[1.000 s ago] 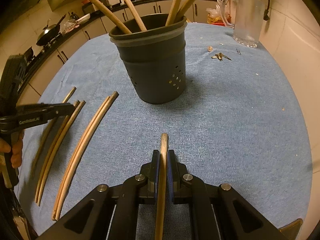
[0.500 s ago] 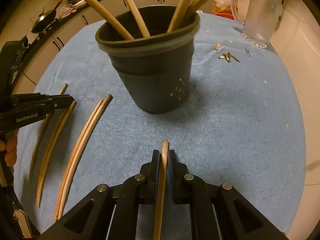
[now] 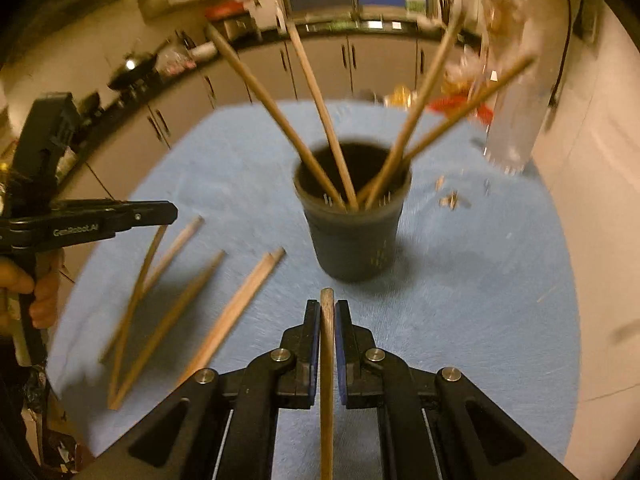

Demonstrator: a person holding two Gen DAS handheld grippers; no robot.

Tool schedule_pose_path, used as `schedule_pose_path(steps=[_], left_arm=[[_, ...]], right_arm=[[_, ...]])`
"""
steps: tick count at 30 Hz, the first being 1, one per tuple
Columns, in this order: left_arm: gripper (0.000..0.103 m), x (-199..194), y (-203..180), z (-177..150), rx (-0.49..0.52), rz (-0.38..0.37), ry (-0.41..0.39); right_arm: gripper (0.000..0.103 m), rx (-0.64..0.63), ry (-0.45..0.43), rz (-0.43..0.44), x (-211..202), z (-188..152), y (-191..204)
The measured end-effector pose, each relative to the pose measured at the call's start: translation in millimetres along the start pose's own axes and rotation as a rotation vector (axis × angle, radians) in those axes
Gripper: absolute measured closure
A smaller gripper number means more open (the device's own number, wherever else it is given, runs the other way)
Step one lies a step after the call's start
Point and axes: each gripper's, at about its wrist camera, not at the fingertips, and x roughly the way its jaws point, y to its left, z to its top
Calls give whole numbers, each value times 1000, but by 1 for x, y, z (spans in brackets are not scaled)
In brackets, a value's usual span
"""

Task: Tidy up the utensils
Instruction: 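Lift both held chopsticks upright and carry them above the black cup, then lower both held chopsticks down into the black cup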

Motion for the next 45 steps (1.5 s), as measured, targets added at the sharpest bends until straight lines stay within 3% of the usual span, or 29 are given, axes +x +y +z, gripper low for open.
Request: schedule_pose_path(steps=[6,17,45], left_arm=[[96,-61,-24,2,55,-4,-125],[96,-103,-57,10,99,3,-245],[96,-142,-98,51,132,6,-387]], right_arm=[[95,-21,-133,24,-62,8,10],[95,-42,-281,22,-125,3,24],[95,-6,-431,9,-178,38,16]])
